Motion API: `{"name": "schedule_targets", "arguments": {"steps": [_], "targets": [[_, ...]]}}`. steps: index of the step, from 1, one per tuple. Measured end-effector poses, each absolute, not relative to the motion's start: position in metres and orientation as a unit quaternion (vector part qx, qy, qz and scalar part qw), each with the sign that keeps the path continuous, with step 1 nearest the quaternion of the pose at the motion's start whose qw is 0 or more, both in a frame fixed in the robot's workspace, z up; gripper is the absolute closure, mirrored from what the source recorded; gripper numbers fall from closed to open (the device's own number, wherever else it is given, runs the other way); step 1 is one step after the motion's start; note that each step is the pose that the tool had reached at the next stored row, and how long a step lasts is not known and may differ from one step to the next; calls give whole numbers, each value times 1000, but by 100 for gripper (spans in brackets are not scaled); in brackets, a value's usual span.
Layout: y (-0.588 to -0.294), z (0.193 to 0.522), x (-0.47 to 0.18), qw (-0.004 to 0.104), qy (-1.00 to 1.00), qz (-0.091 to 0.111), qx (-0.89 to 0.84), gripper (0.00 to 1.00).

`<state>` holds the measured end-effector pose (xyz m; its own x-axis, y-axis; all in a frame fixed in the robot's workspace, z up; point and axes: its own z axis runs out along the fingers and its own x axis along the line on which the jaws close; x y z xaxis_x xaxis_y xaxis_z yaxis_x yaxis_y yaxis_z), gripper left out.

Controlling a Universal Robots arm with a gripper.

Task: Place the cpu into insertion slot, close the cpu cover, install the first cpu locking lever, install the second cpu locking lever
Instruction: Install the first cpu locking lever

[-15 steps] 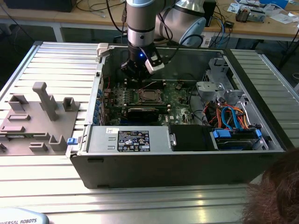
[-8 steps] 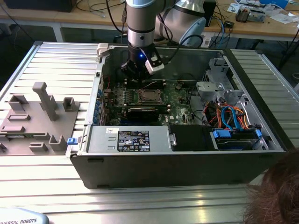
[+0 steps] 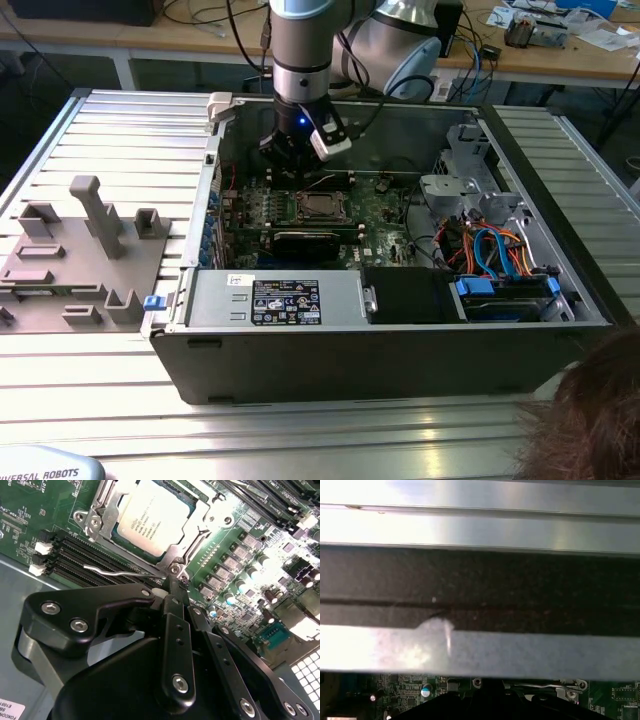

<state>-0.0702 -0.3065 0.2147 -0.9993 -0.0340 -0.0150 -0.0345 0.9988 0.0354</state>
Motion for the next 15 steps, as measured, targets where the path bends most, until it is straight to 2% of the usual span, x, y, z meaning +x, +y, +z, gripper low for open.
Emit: {"name": "schedule_targets", "arguments": {"steps": [15], "targets": [[-306, 211, -70, 7, 1000, 18, -17, 89]]}}
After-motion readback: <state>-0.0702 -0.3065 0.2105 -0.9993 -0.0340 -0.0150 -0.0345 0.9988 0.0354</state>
